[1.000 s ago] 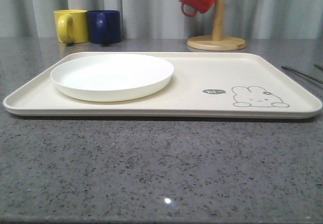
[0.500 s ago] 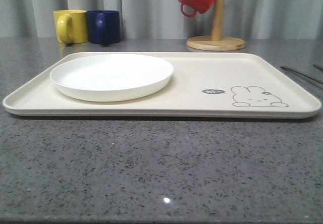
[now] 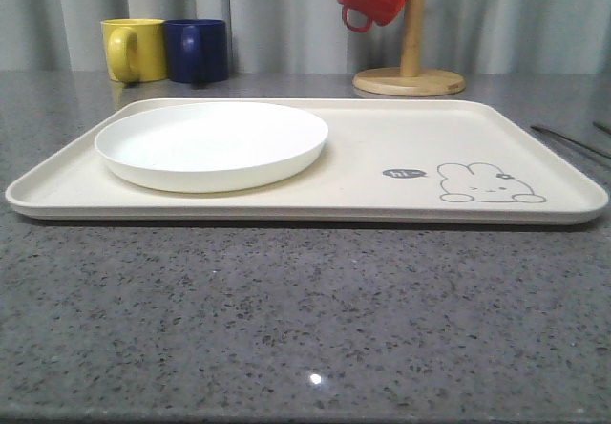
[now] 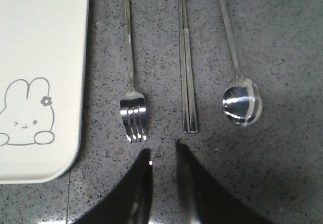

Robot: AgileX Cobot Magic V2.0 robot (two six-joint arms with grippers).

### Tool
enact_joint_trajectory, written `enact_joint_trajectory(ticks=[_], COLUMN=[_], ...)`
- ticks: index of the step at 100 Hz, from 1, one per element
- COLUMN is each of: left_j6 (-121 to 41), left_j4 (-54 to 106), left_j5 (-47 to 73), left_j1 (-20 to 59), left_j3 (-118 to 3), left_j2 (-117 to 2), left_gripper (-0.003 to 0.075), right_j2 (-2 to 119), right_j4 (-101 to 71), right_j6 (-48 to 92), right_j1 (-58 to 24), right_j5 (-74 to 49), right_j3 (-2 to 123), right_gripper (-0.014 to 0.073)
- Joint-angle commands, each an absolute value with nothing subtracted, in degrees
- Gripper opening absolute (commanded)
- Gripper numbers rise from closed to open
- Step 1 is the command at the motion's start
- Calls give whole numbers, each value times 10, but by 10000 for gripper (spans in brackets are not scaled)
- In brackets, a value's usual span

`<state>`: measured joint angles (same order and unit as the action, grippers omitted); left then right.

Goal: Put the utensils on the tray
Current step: 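Withdraw the left gripper upward away from the plate, then reach the right gripper down and grasp the silver fork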

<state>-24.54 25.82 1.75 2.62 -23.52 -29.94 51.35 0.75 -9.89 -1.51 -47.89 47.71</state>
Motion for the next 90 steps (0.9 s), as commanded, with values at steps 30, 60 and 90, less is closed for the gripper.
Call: enact_joint_trajectory(ticks=[30, 60, 90], left_j6=[-245, -245, -245], left_j4=[262, 262, 262], left_j5=[-28, -28, -28], left_j1=[26, 26, 26], left_j3=[-250, -250, -250], left_j2=[-300, -300, -300], left_gripper=[-17, -17, -17], right_j2=[520, 642, 771], right_j4=[-45, -71, -64], right_j6=[-32, 0, 12], right_j1=[-15, -15, -38], right_j5=[-434, -410, -406], right_j3=[499, 564, 639], right_gripper=[414, 414, 414])
